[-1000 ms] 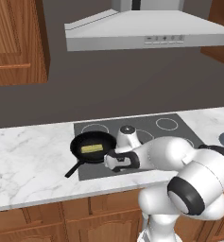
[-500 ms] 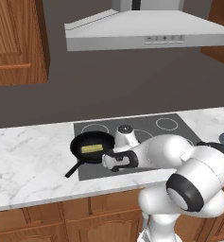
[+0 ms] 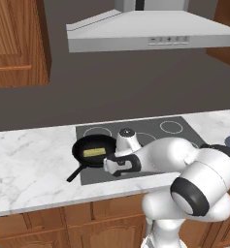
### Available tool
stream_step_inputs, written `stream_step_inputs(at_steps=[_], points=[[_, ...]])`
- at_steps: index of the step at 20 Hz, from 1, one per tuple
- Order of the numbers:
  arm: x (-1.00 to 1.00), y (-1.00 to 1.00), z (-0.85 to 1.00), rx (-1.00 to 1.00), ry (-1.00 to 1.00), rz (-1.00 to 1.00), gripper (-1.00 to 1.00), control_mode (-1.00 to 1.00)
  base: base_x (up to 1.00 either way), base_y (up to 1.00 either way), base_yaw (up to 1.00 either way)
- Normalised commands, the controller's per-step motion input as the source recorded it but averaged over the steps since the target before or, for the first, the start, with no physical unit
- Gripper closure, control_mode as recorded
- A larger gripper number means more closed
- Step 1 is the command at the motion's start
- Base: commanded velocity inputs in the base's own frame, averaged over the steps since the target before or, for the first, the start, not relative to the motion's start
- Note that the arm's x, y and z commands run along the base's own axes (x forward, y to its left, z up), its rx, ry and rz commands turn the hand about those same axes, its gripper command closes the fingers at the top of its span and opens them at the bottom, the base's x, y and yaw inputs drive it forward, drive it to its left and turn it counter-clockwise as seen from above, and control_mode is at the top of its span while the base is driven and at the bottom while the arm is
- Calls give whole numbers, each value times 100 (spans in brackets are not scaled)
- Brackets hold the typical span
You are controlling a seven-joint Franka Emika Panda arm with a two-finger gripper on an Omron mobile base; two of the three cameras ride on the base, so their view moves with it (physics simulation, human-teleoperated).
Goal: Pick up the butter stick and place it in the pan. Then turn on the burner for the pan.
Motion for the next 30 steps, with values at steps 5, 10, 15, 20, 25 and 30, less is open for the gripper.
stream_step_inputs(at_steps=[5, 10, 15, 20, 25, 30], points=[[-4, 0, -6, 0, 0, 0, -100, -100, 0, 0, 0], [-14, 0, -9, 0, 0, -4, -100, -100, 0, 0, 0], [0, 0, -6, 0, 0, -4, 100, -100, 0, 0, 0], [1, 0, -3, 0, 0, 0, 100, -100, 0, 0, 0], [0, 0, -2, 0, 0, 0, 100, -100, 0, 0, 0], [0, 0, -19, 0, -1, 10, 100, -100, 0, 0, 0]])
